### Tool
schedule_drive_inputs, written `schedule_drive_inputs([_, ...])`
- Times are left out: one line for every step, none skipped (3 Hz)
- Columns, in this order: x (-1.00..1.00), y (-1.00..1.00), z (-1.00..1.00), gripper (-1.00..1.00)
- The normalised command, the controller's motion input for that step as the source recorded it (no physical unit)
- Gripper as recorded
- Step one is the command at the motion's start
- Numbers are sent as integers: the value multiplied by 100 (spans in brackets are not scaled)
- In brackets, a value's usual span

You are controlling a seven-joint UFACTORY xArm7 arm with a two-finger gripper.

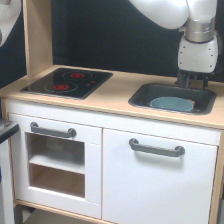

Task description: Place the pot in the sink

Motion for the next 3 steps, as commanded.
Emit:
schedule_drive_inputs([100,44,-100,100])
schedule_drive_inputs([90,50,-100,100])
schedule_drive_inputs([100,23,-100,100])
